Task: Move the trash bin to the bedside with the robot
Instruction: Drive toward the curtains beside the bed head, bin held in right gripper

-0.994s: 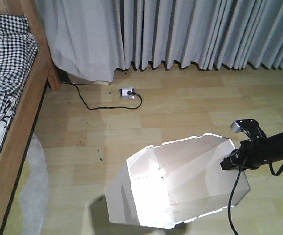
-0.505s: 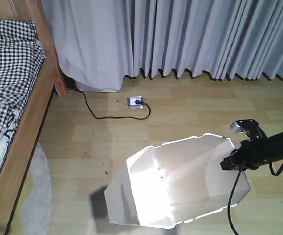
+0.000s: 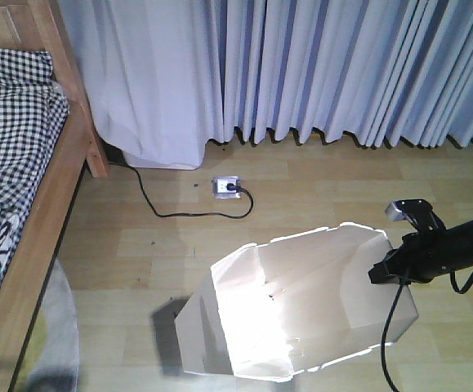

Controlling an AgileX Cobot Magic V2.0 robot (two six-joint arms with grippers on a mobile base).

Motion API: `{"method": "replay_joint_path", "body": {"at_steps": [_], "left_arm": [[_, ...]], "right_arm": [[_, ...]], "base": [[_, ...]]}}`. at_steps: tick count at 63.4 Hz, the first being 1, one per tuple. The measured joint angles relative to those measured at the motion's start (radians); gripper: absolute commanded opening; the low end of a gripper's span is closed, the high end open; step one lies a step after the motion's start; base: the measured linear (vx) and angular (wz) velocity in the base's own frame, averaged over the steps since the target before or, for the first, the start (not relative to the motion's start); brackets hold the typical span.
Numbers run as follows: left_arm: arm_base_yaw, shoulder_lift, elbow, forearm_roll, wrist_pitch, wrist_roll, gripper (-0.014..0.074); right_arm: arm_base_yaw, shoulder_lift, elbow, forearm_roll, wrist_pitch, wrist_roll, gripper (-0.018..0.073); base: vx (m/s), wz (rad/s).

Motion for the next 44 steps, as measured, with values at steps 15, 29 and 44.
{"method": "replay_joint_path", "body": {"at_steps": [15,29,44], "left_arm": [[0.0,0.0,0.0,0.0,0.0,0.0,-0.0006],[0.0,0.0,0.0,0.0,0.0,0.0,-0.0006],[0.0,0.0,0.0,0.0,0.0,0.0,-0.0006]], "right_arm": [[0.0,0.0,0.0,0.0,0.0,0.0,-0.0005],[0.0,0.0,0.0,0.0,0.0,0.0,-0.0005],[0.0,0.0,0.0,0.0,0.0,0.0,-0.0005]], "base": [[0.18,-0.01],[0.19,-0.04],[0.18,-0.04]]}}
